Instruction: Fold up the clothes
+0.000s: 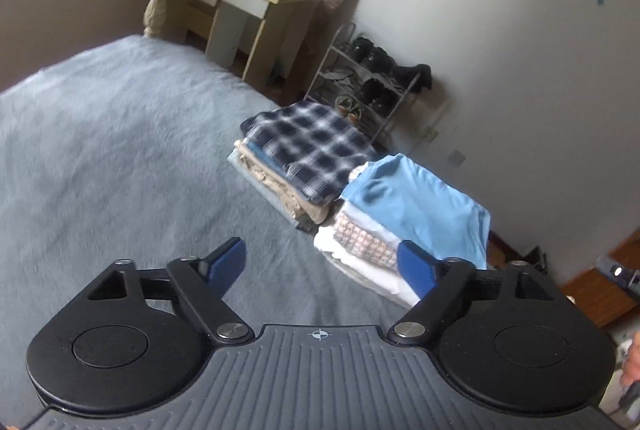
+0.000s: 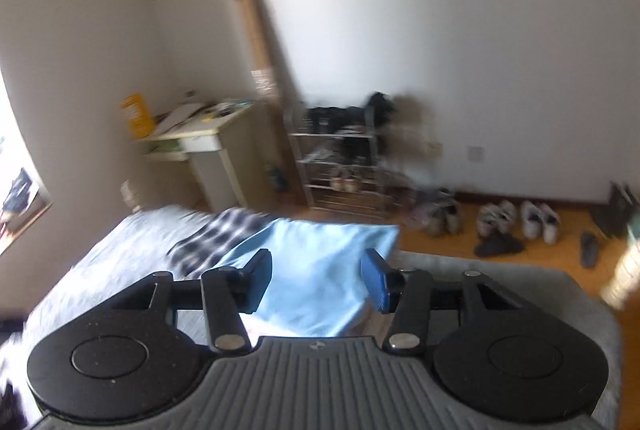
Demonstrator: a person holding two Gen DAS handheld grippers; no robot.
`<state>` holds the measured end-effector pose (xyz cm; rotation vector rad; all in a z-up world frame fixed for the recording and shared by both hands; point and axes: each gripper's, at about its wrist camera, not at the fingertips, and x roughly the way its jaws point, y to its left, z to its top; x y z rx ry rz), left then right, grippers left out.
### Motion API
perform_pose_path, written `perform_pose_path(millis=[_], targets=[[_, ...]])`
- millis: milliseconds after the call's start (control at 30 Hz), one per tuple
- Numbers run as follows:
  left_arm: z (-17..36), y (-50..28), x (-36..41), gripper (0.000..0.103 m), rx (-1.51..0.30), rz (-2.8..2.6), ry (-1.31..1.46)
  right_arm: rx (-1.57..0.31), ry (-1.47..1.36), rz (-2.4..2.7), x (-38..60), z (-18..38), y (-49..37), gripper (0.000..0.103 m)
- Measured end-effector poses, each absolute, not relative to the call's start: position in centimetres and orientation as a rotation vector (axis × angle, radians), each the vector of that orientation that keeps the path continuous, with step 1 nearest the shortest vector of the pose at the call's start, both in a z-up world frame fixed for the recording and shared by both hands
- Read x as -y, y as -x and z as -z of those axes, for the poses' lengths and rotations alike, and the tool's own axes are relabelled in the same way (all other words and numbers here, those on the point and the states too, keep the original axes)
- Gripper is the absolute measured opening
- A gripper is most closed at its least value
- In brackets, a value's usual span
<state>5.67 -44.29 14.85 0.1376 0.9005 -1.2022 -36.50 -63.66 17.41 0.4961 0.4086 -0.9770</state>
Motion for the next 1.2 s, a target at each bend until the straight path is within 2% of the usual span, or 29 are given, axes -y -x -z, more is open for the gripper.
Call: perform_pose_path(millis=[33,133,333,467,567,700,767,933,1200], targets=[[-15.2,-5.0,44.9,0.100,-0.874,1.209,-0.152,-0.412,-0.520,0.956,63.2,-16.8,36.1,0.055],[-15.0,-2.4,46.6,0.100,-0.825,1.204,-0.167,-0.421,-0.633,0.886,62.4,-15.1,36.0,0.056],[-13.0,5.4,46.5,0.100,-0.913,1.069,-0.123,-0.547,-0.595,0.731,60.4,-12.9,37.5,0.059],[-13.9,10.3,41.9,0.100,-0.892,0.903,-0.051,-0.564,-0.538,0.565,61.1,-13.3,38.7,0.063],[-15.1,13.8,37.0,0.100,-0.799,0.752,-0.001,-0.575,-0.464,0.379,62.0,-14.0,37.6,0.064],[-16.6,16.2,33.1,0.103,-0.671,0.607,-0.074,-0.601,-0.348,0.217,63.0,-13.9,35.6,0.064],[-16.6,16.0,32.4,0.103,-0.677,0.574,-0.084,-0.613,-0.337,0.227,63.3,-13.6,35.2,0.064],[-13.4,14.3,32.6,0.103,-0.777,0.632,-0.139,-0.591,-0.467,0.372,62.3,-11.6,36.4,0.068],[-4.5,12.7,30.7,0.103,-0.744,0.804,-0.172,-0.558,-0.524,0.611,54.0,-4.3,36.9,0.068]])
